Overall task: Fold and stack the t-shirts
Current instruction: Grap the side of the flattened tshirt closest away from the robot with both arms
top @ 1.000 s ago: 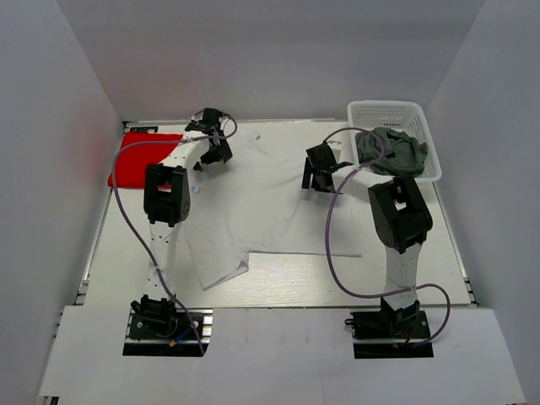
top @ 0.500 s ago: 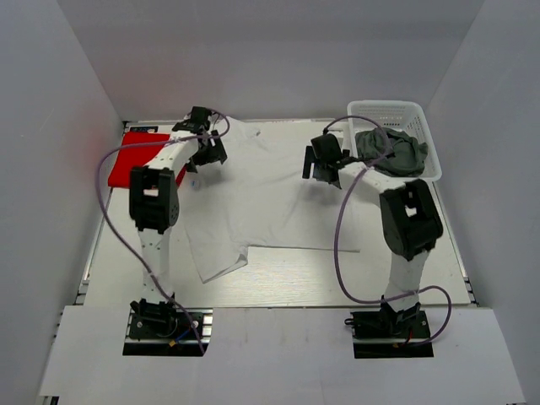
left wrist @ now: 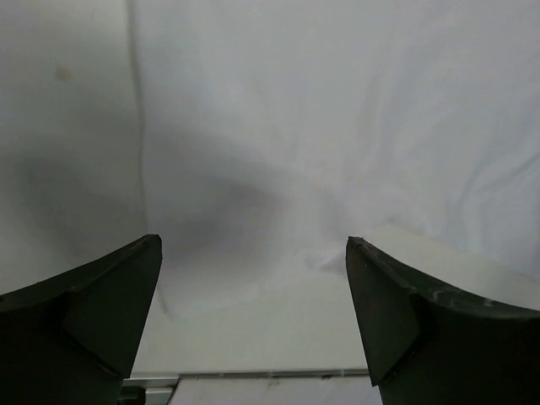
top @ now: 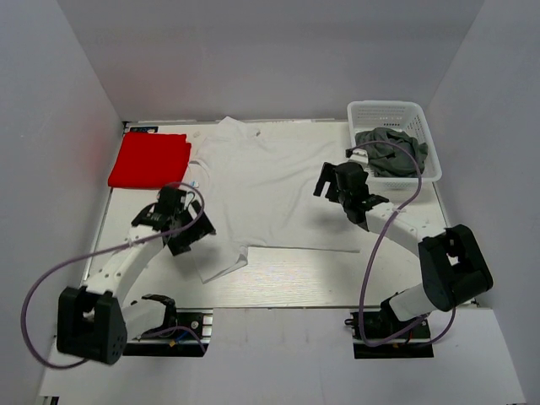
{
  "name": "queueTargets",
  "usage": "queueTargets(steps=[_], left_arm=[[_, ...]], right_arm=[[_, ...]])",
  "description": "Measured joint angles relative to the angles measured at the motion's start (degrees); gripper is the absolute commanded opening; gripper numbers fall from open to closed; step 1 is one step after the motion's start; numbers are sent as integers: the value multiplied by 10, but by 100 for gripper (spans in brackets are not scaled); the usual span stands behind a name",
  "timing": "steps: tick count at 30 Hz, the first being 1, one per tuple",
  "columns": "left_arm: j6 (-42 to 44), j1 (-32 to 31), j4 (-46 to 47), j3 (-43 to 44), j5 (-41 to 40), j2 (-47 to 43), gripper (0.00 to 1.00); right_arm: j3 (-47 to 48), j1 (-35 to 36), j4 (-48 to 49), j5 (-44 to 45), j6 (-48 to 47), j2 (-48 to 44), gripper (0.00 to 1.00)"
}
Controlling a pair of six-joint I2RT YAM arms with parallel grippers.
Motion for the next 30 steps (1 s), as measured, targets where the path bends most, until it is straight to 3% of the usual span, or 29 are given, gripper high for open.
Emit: queueTargets(steps=[8, 16, 18, 19, 22, 23, 24, 30], left_arm=[[-77, -10, -63, -182, 73, -208, 99], [-126, -15, -67, -205, 78, -173, 78], [-133, -15, -50, -213, 70, -159, 69], [-135, -15, -45, -212, 69, -151, 57], [-136, -15, -29, -210, 71, -121, 41], [-136, -15, -26, -208, 72, -112, 15], [-139, -15, -21, -207, 72, -106, 2], [-130, -15, -11, -210, 64, -108, 0]], right_arm=[[-13, 0, 18, 26, 20, -29, 90], [-15, -1, 19, 29, 28, -29, 90], [-16, -1, 19, 31, 29, -29, 90], [-17, -2, 19, 33, 29, -30, 90], [-24, -4, 16, 43, 31, -40, 90], [-26, -4, 14, 46, 34, -46, 90], [-27, -5, 13, 47, 35, -49, 90], [-42, -7, -35, 51, 51, -83, 90]])
